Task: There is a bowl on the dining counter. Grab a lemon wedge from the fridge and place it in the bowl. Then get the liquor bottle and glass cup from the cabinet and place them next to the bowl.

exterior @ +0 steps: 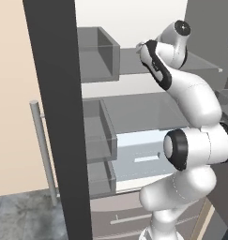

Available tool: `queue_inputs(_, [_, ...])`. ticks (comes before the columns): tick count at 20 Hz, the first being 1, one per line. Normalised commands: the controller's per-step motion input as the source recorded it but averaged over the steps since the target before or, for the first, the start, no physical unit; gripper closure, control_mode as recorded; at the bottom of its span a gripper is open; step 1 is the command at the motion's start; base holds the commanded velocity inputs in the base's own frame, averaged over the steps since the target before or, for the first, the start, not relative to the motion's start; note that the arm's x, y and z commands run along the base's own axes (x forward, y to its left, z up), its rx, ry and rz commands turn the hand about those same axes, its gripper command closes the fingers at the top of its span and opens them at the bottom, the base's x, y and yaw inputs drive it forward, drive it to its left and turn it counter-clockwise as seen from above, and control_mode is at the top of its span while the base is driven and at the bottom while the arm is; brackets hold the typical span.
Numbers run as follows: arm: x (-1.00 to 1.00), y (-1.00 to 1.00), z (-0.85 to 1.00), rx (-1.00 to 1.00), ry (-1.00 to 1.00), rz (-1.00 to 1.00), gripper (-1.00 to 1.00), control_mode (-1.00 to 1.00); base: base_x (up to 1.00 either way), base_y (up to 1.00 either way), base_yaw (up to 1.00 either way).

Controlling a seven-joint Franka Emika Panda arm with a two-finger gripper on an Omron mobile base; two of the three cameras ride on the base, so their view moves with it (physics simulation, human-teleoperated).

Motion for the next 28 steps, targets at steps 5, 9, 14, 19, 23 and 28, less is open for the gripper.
queue_inputs(5, [0.08, 0.0, -0.15, 0.0, 0.0, 0.0, -1.0, -1.0, 0.0, 0.0, 0.0])
queue_inputs(9, [0.0, 0.0, -0.24, 0.0, 0.0, 0.0, -1.0, -1.0, 0.0, 0.0, 0.0])
queue_inputs(14, [0.1, -0.01, -0.26, 0.0, 0.01, 0.0, -1.0, -1.0, 0.0, 0.0, 0.0])
queue_inputs(19, [0.06, 0.0, -0.32, 0.0, 0.03, 0.0, -1.0, -1.0, 0.0, 0.0, 0.0])
queue_inputs(23, [0.07, 0.0, -0.42, 0.0, 0.07, 0.0, -1.0, -1.0, 0.0, 0.0, 0.0])
queue_inputs(28, [0.0, 0.0, -0.53, -0.02, 0.13, 0.0, 1.0, -1.0, 0.0, 0.0, 0.0])
